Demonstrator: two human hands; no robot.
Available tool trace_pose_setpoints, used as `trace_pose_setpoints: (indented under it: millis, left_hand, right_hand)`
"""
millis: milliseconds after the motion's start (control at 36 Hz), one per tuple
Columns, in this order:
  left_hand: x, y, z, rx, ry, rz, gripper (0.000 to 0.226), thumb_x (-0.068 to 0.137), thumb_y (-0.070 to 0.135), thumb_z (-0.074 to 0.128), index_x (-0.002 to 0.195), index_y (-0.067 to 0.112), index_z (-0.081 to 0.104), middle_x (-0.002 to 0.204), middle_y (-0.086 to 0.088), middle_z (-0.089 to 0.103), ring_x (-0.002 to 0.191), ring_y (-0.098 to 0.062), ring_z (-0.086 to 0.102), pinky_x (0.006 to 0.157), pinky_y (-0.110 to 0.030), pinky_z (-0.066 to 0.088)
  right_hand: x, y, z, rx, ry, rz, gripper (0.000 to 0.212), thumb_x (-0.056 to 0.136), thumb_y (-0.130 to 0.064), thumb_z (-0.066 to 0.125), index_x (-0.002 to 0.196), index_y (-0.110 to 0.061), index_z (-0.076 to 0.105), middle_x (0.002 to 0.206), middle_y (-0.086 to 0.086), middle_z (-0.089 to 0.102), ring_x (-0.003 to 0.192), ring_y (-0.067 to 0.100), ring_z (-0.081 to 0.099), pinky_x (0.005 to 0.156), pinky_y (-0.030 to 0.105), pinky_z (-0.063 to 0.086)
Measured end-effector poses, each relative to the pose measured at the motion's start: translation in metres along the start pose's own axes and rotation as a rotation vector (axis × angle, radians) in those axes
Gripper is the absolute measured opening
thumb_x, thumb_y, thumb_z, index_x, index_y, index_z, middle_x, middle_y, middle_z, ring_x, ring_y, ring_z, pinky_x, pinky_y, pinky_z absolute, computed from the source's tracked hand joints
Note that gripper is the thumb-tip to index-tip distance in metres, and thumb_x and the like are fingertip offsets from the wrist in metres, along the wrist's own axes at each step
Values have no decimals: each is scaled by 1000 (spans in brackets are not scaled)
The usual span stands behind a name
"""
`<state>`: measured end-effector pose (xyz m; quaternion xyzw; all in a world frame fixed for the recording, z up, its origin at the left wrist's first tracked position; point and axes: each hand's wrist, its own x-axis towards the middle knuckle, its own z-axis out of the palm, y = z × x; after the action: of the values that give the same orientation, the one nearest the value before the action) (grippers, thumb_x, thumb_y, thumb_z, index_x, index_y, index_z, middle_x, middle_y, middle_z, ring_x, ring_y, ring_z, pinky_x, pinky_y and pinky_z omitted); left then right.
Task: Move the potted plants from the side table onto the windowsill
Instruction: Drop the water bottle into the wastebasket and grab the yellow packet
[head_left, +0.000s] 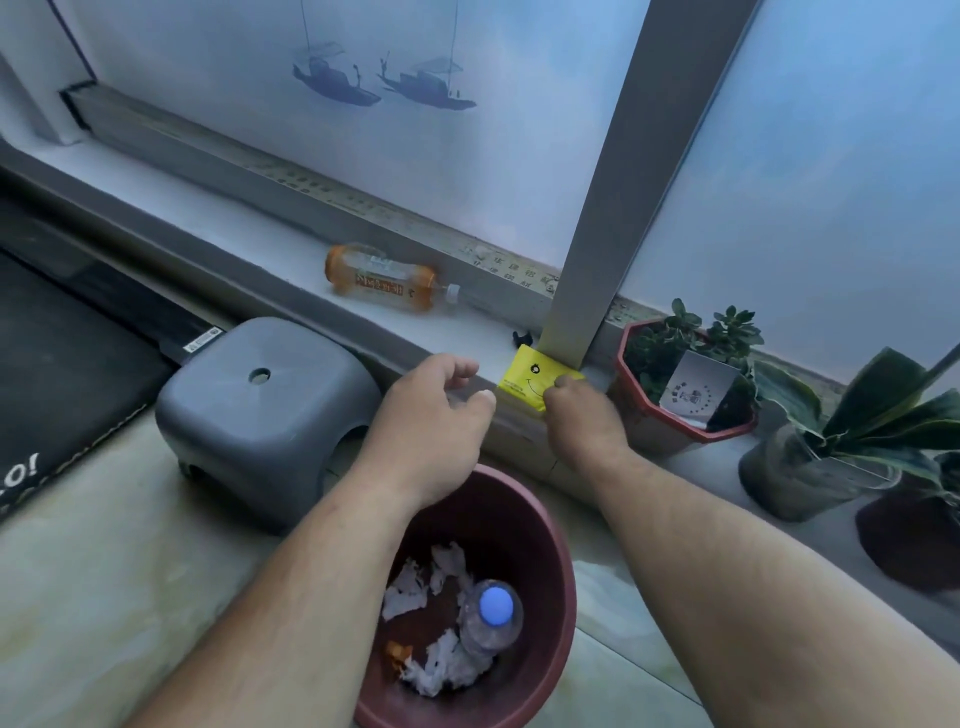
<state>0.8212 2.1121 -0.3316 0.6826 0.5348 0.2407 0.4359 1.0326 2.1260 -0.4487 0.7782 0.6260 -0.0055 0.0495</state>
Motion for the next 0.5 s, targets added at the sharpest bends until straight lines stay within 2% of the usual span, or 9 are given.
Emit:
trace_pose_setpoints:
  millis: [111,194,306,389,444,500]
  left_hand:
    - [0,2,1,16,2,11,38,95,31,61,133,24,58,127,11,61,120,-8,55,107,-28,42]
    - [1,5,0,20,23,18,38,94,30,62,131,22,60,128,9,61,120,-9,55,106,-26,42]
    - [5,8,-8,10,72,31,37,95,28,61,131,19,60,127,7,62,113,-8,57,95,-20,38]
    - [7,10,-15,-18,148,25,35,94,24,60,128,17,62,122,5,64,105,-7,57,89,-18,38]
    - [8,11,-19,-41,189,20,32,94,23,59,125,17,64,118,4,65,106,-9,58,90,-22,42]
    - [8,11,-21,-60,202,23,31,94,23,59,123,16,65,117,3,66,108,-12,60,95,-27,46]
  right_hand:
    - [-3,0,-4,-7,37,-43,32,89,6,48,111,-1,69,114,16,64,111,36,60,83,44,54]
    - [-9,6,-8,43,72,-56,28,85,8,51,103,-1,70,110,15,64,108,37,60,80,44,54]
    - [-27,15,-31,123,246,-136,7,81,1,68,79,-5,68,88,13,65,84,38,65,63,40,51]
    - [-59,11,-55,216,377,-335,13,79,-3,70,67,-7,65,75,11,62,69,35,63,53,38,52]
    - [-84,2,-70,226,345,-519,11,80,-10,64,70,-11,66,79,7,64,72,31,63,55,36,52]
    - [-105,-9,-73,194,235,-711,7,78,-11,67,73,-16,66,82,2,65,77,26,62,60,34,52]
